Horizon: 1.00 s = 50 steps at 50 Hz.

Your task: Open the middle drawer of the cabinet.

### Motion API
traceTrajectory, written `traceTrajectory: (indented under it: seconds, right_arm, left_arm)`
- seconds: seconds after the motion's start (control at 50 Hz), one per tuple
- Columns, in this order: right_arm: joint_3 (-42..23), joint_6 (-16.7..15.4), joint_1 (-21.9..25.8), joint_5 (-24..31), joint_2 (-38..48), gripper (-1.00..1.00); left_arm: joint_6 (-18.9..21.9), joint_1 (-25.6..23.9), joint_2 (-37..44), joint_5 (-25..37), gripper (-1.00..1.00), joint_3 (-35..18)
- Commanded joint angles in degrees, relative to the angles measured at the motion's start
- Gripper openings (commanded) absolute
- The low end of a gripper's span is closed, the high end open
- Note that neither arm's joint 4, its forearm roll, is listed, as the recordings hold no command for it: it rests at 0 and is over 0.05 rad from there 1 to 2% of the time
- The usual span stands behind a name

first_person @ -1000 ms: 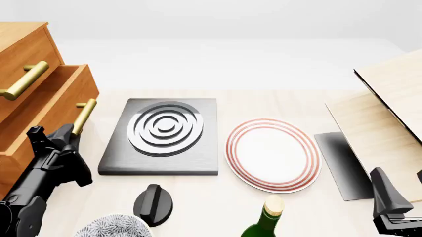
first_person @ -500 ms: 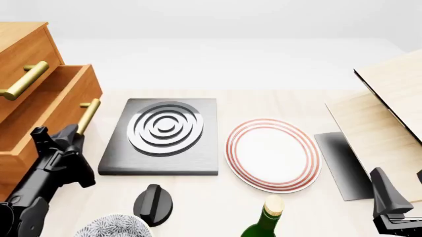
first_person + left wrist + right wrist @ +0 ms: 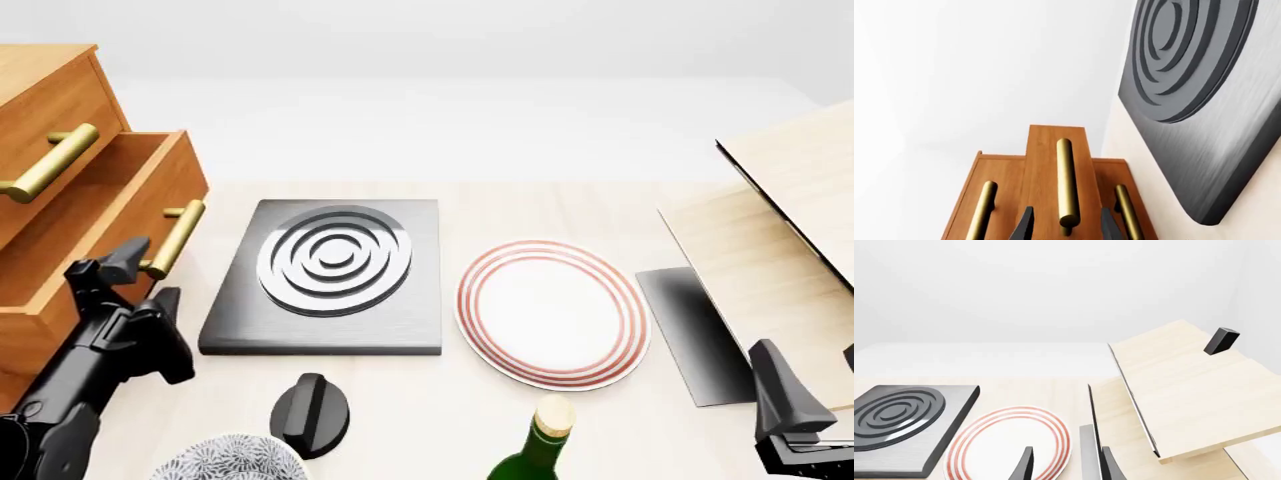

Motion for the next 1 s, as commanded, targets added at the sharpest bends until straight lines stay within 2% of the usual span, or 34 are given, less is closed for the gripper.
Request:
traceTrajectory:
  seconds: [0.02,0.44,1.0]
  right_arm:
    - [-0.01,-0.02,-0.01,0.22,-0.22,1.0]
    - [-0.01,-0.01,-0.01,0.22,-0.22,1.0]
    - [-0.01,-0.02,-0.01,0.23,-0.24,1.0]
  left_arm:
    - [-0.19,0.31,-0.36,-0.83,1.0,1.19]
    - [0.27,0.21,-3.46,-0.83,1.0,2.37]
    - [-2.08,-3.93,-9.52,-0.82,1.0,4.96]
